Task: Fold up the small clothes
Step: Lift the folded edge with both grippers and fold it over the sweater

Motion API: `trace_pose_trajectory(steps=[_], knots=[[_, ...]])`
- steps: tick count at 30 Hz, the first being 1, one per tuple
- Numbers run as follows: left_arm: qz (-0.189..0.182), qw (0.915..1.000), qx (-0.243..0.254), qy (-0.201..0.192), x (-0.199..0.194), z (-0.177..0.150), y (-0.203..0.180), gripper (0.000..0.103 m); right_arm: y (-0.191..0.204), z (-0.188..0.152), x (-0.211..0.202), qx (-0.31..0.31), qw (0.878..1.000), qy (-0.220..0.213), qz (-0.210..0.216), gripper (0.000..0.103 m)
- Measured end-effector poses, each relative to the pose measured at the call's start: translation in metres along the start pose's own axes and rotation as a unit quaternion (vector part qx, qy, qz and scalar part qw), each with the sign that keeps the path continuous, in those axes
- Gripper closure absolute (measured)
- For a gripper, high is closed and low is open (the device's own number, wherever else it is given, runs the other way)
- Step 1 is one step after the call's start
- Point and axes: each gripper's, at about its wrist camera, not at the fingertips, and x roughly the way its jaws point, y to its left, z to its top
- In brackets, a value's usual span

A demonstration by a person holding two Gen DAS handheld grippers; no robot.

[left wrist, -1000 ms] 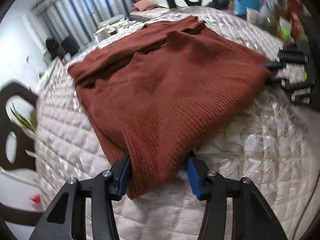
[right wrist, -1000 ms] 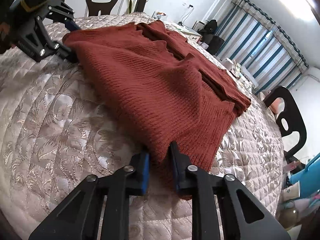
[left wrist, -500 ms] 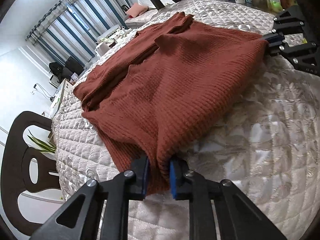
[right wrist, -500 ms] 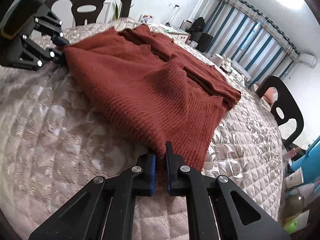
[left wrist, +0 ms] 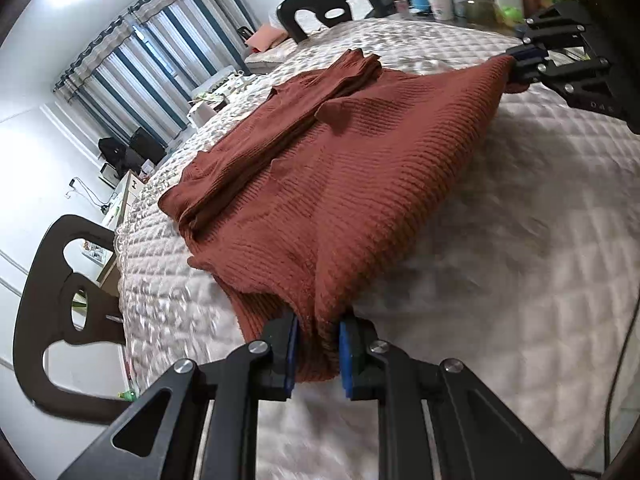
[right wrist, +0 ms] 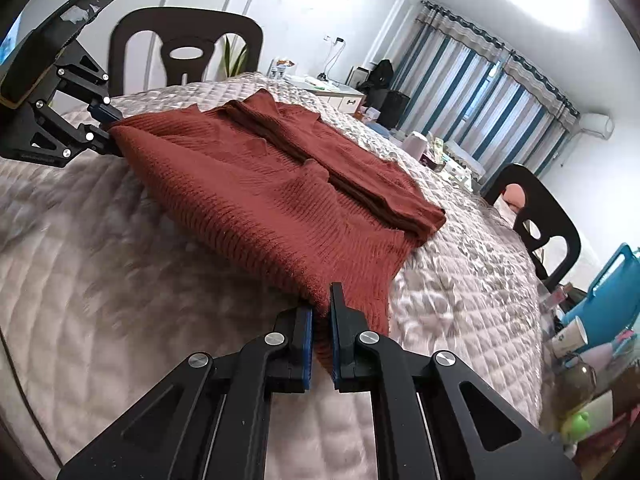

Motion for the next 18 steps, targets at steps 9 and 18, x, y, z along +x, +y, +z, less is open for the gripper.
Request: trace_pose_trajectory(steps=[9,18], knots=[[-0.016,0.9995,-0.007,-0.026,-0.068,-0.025,-0.027,0.084,0.032,-0.028,-0.079,-0.005,1.000,-0.014,-0.021,0.097],[0.002,0.9989,0.014,-0.045,-0.090,-0.002,-0.021,0.084,0.027,-0.009,-0.109,-0.030,0.998,-0.037,-0.051,0.097]])
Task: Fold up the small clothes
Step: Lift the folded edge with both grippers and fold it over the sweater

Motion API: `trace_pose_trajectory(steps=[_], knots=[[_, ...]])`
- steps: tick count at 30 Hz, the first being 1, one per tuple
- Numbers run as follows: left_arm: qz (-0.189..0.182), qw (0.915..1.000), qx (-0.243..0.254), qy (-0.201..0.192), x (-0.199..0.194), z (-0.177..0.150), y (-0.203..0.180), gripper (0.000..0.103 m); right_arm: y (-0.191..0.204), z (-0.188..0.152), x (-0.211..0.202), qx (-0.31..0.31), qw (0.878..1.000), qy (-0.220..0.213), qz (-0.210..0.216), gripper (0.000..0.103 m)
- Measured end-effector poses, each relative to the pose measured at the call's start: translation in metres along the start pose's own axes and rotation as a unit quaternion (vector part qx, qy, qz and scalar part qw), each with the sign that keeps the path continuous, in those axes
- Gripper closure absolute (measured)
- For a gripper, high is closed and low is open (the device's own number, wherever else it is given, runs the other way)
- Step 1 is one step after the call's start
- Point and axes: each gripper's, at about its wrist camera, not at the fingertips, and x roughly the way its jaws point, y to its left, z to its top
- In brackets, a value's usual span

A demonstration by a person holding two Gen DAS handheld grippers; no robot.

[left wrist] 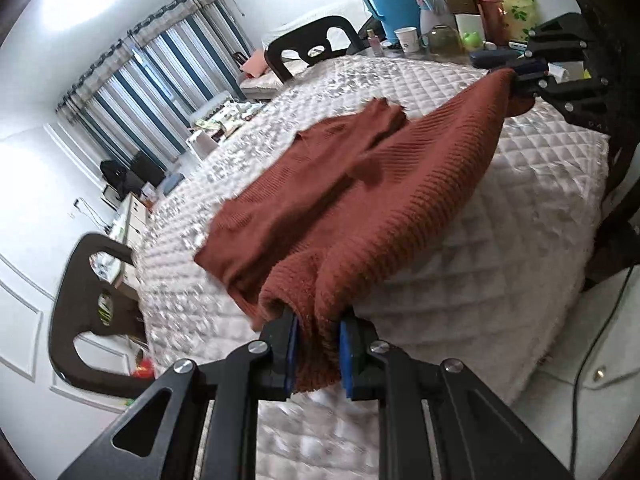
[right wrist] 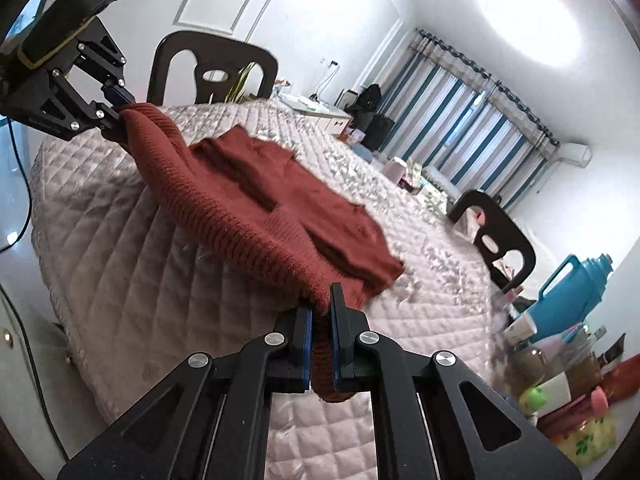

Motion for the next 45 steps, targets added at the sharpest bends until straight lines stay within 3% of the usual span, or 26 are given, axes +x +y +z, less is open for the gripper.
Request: trace_pose_trajectory(steps=[8,16,23,28,30,31,34,37,42,45], knots=[[0.009,0.9997,-0.022,0.010,0.055,0.043,0.056,0.084,-0.036,0.044,0.069,0.005,1.000,0.015,-0.023,0.097],[-0.002,0.9973,-0.040,0.061,0.140,0.081,0.113,0.083,-0.070,0.087,0.162,-0.008,0.997,0.063,-0.034,0.097],[-0.043,0.9894,-0.067,0.121,0.223,0.094,0.141,0.083,-0.084,0.098,0.251,-0.008,0.992,0.128,-0.005,0.097],[-0.050,0.9872,-0.050,0.143,0.252,0.093,0.138,0.077,-0.087,0.091,0.293,-0.021,0.986,0.164,0.020,0.096],[-0.047,0.9882,-0.050,0.137,0.253,0.093,0.140,0.070,-0.091,0.090,0.299,-0.009,0.986,0.163,0.026,0.096],[-0.046,0.9876,-0.061,0.137,0.253,0.091,0.144,0.061,-0.094,0.088,0.301,0.000,0.986,0.164,0.032,0.095],[-0.026,0.9871,-0.084,0.133,0.252,0.086,0.156,0.037,-0.102,0.084,0.303,0.027,0.985,0.169,0.020,0.079],[-0.041,0.9817,-0.134,0.129,0.245,0.077,0.169,0.037,-0.117,0.082,0.298,0.059,0.984,0.168,-0.015,0.077],[-0.006,0.9799,-0.172,0.101,0.223,0.074,0.179,0.037,-0.139,0.089,0.265,0.104,0.985,0.129,-0.049,0.073],[0.003,0.9737,-0.216,0.072,0.199,0.072,0.188,0.036,-0.139,0.092,0.235,0.118,0.988,0.092,-0.023,0.070]])
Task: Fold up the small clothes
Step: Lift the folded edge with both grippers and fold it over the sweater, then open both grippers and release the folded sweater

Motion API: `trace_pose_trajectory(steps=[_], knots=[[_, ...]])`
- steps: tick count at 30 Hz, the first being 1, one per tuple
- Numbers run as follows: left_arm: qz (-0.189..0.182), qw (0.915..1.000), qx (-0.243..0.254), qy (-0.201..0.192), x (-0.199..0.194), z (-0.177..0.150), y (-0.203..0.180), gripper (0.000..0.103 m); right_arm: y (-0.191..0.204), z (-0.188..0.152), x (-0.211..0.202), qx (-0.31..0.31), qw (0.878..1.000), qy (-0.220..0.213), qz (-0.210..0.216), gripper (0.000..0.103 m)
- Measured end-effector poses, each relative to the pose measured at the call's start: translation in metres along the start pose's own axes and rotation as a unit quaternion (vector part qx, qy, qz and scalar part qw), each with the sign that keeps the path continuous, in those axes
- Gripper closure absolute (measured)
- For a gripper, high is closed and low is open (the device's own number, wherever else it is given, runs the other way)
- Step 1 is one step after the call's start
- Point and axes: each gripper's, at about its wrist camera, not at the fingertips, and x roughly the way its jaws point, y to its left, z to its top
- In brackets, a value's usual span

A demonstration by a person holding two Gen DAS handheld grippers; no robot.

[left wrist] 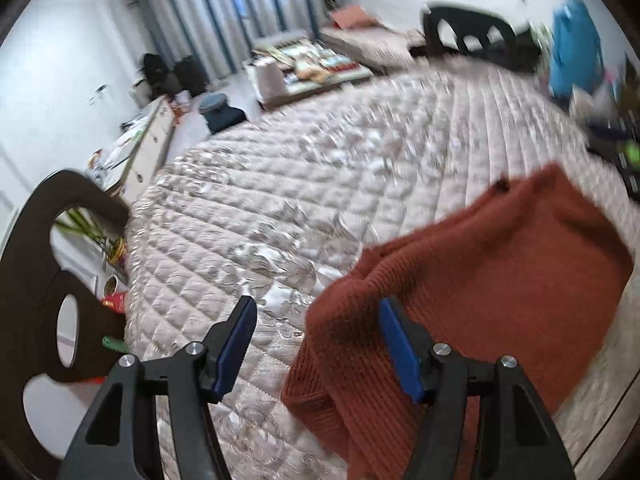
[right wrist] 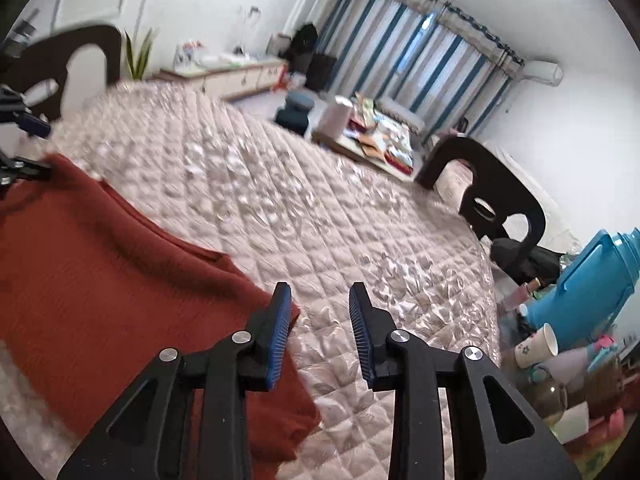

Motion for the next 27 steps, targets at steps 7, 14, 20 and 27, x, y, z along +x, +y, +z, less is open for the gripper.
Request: trace_pose_trajectory(steps=[7,14,20,27], knots=[[-0.086,0.9876,-0.112,-0.068,-0.034,-0.014,0.005,0.024,0.039,-0.033,-0.001,-0.034,0.998,0.027,0.050,0.059],[-0.125,0.9856,-0.112,0.019,0.008,-0.052,-0.014,0.024,0.035,-0.067,0.011,0.014,0.994,0.081,0.069,0.059],[-0.099,0.9850,-0.138,0.030,0.015,-0.074,0.001,0.021,0.028,-0.079,0.008,0.051,0.993,0.077,0.078,0.054],[-0.104,0.9765,-0.188,0.018,0.011,-0.087,0.010,0.020,0.045,-0.059,-0.020,0.056,0.993,0.008,0.101,0.054]])
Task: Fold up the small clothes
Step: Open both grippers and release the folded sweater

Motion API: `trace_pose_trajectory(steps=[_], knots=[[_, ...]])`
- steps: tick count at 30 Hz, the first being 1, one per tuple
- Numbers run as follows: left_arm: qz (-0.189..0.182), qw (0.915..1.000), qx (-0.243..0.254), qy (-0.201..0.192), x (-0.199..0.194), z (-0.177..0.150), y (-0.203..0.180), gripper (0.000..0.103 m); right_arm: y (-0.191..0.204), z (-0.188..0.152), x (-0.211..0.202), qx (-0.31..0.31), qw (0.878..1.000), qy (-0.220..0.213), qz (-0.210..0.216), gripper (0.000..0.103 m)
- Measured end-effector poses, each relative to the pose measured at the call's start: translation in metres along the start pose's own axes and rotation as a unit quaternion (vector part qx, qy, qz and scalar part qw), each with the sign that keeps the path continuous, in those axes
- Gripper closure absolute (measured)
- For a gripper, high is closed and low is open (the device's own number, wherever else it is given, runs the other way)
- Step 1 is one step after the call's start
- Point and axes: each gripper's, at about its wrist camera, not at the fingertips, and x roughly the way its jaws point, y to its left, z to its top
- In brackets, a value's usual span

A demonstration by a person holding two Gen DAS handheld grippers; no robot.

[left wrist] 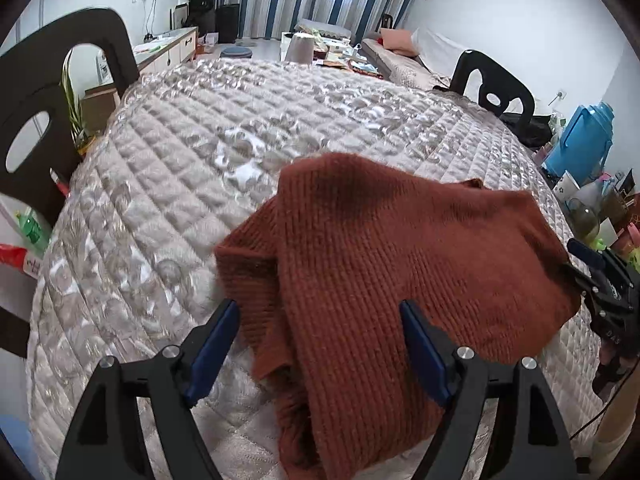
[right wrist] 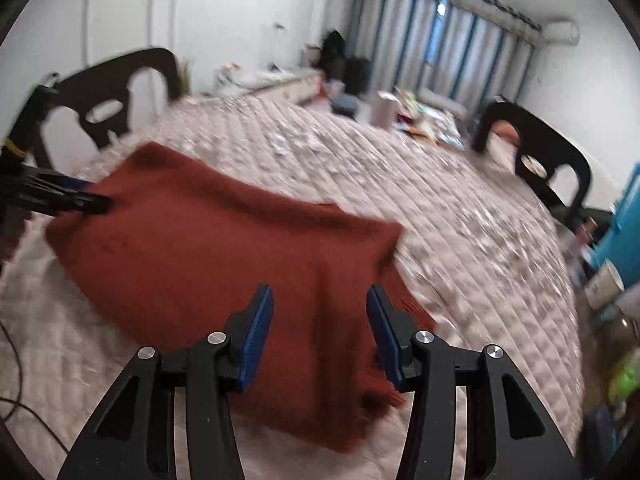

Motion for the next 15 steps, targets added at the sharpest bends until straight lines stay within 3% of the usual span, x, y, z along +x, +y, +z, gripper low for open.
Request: trace_pose_trajectory(steps=[3,5,9,12,15], knots=[[-0.009,1.0000,-0.004,0.001,0.001,-0.011,0.004,0.018,-0.004,-0.015,0.021,0.017,0.999,0.046,-0.005,0.054],[-0.019,0.9996,-0.022,0.003,0.000,-0.015,0.011,0.014,-0.013,-0.025,0.020,0.035,0.999,0.030,0.005,0.053],[-0.017,0.9993,-0.034,0.000,-0.006,-0.018,0.016,0.012,-0.023,-0.024,0.015,0.070,0.996,0.051,0.006,0.050],[-0.016,0.9989,-0.037,-0.024,-0.026,-0.023,0.015,0.012,-0.003,-0.015,-0.003,0.033,0.999,0.019,-0.005,0.050],[-0.024,0.9971,-0.064,-0.033,-0.044,-0.032,0.023,0.012,0.023,-0.007,-0.020,0.003,1.000,-0.023,0.021,0.050]])
